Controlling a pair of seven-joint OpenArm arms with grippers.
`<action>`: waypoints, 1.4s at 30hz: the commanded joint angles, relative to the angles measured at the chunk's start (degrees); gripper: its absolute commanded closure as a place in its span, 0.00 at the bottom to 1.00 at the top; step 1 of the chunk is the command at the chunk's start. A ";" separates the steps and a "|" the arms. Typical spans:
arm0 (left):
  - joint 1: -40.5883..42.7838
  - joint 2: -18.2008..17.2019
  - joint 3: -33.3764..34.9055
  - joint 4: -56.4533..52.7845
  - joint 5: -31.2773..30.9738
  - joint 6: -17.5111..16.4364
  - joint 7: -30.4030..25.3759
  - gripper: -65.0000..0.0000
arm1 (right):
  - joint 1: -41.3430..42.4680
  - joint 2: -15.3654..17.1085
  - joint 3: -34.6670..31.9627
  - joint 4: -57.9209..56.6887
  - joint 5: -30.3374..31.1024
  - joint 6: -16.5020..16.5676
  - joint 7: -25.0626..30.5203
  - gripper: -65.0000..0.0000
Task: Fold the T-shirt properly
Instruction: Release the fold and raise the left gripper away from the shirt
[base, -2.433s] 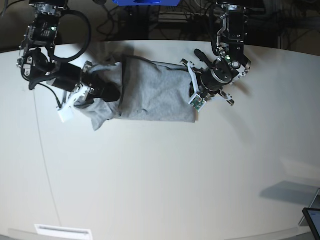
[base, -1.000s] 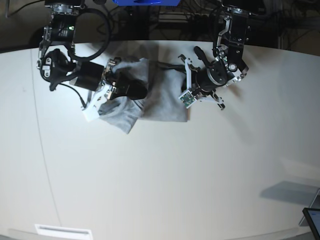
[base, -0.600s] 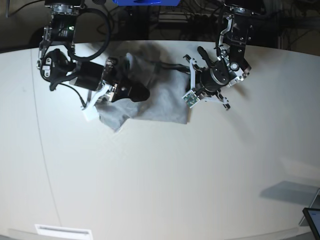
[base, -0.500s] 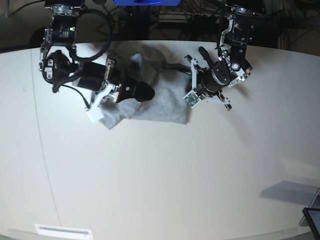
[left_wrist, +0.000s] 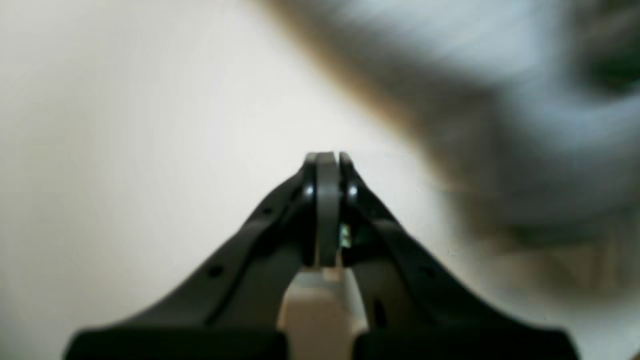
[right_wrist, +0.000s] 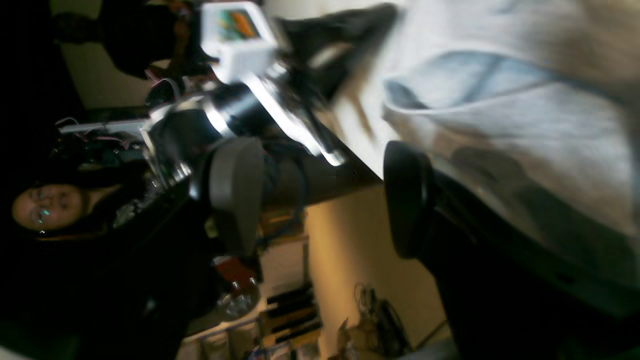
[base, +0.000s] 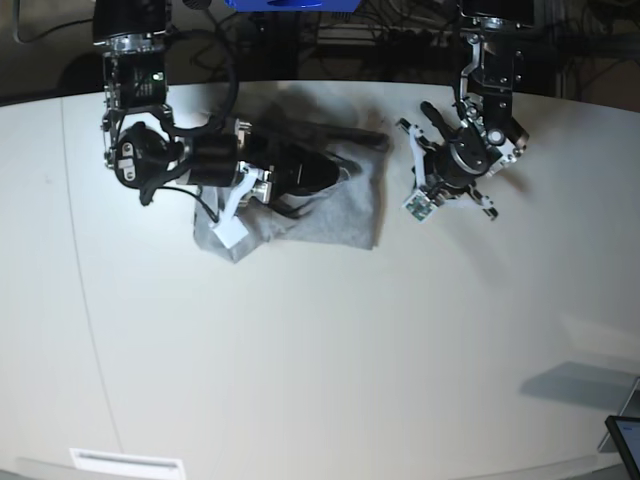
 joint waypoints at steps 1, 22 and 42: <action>-0.12 -1.03 -1.33 0.45 0.47 0.12 0.78 1.00 | 1.36 0.58 0.01 1.11 2.07 0.19 0.26 0.44; 0.23 -4.10 -3.79 0.37 0.74 0.12 0.60 1.00 | -1.63 11.66 18.82 6.56 10.16 0.27 0.61 0.44; -1.79 0.29 -3.70 0.37 1.00 0.12 0.60 1.00 | 2.42 9.11 16.19 -7.42 10.07 0.27 0.78 0.44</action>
